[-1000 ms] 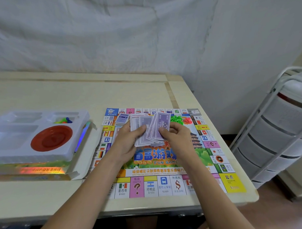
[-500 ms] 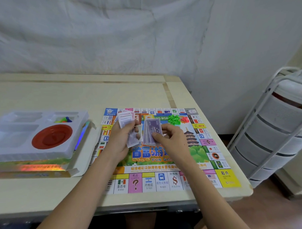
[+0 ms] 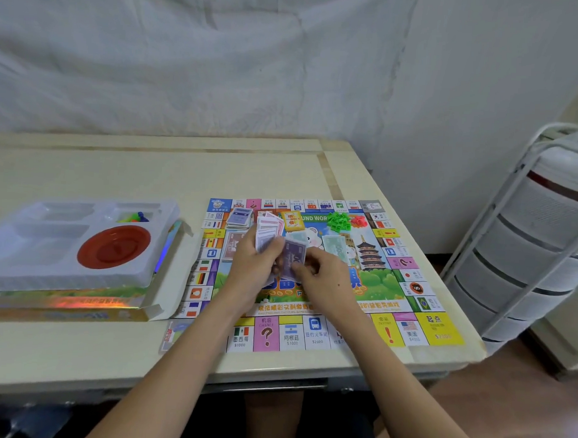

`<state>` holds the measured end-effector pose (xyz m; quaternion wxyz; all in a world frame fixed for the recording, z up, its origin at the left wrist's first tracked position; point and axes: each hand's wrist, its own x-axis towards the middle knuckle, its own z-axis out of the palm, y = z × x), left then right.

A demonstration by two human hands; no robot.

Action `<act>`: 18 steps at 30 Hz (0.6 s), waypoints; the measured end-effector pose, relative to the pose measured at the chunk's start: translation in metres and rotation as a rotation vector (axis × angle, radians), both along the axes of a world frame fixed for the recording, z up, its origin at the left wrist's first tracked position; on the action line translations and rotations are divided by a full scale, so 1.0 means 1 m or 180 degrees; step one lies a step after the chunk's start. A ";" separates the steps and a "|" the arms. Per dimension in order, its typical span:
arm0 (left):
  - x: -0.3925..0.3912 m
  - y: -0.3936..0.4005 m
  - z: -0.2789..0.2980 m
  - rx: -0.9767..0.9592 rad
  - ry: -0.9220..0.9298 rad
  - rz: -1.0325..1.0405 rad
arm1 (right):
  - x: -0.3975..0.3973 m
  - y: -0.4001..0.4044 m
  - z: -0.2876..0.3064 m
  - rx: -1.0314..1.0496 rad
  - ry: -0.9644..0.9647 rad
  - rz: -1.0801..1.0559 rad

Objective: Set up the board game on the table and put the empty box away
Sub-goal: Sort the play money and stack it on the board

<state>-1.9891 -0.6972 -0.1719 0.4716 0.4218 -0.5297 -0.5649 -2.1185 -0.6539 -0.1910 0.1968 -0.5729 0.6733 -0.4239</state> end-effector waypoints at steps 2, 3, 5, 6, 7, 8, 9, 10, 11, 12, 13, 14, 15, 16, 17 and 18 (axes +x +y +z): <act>-0.003 0.004 0.003 -0.0035 0.0062 -0.0057 | 0.001 -0.002 -0.001 0.0002 0.0080 -0.0024; -0.004 0.005 0.004 -0.0062 0.0058 -0.0048 | 0.001 -0.003 -0.001 -0.0011 0.0096 -0.0026; -0.006 0.002 0.003 -0.0237 -0.0131 0.0081 | -0.001 -0.003 -0.001 -0.0058 0.0098 -0.0053; -0.008 -0.001 0.002 -0.0392 -0.0285 0.0158 | -0.004 -0.002 0.001 -0.0072 0.0079 -0.0087; -0.010 -0.004 0.003 -0.0519 -0.0402 0.0207 | -0.008 -0.002 0.003 -0.0070 0.0045 -0.0124; -0.015 -0.006 0.004 -0.0581 -0.0436 0.0224 | -0.013 -0.001 0.005 -0.0076 -0.0016 -0.0182; -0.020 -0.008 0.005 -0.0572 -0.0379 0.0228 | -0.018 0.000 0.007 -0.0109 -0.0101 -0.0238; -0.027 -0.009 0.007 -0.0514 -0.0278 0.0213 | -0.023 0.001 0.008 -0.0140 -0.0224 -0.0290; -0.034 -0.009 0.008 -0.0429 -0.0195 0.0173 | -0.028 0.003 0.009 -0.0166 -0.0333 -0.0358; -0.043 -0.010 0.008 -0.0357 -0.0161 0.0142 | -0.035 0.003 0.010 -0.0188 -0.0391 -0.0437; -0.050 -0.011 0.009 -0.0303 -0.0175 0.0119 | -0.042 0.003 0.010 -0.0184 -0.0405 -0.0502; -0.056 -0.012 0.008 -0.0244 -0.0198 0.0116 | -0.050 0.003 0.011 -0.0150 -0.0407 -0.0563; -0.062 -0.014 0.009 -0.0161 -0.0171 0.0138 | -0.062 0.000 0.012 -0.0066 -0.0390 -0.0643; -0.066 -0.017 0.010 -0.0055 -0.0097 0.0201 | -0.075 -0.003 0.013 0.0055 -0.0380 -0.0710; -0.069 -0.020 0.012 0.0054 -0.0004 0.0252 | -0.088 -0.007 0.014 0.0198 -0.0324 -0.0783; -0.071 -0.024 0.013 0.0116 0.0048 0.0277 | -0.100 -0.012 0.016 0.0338 -0.0205 -0.0857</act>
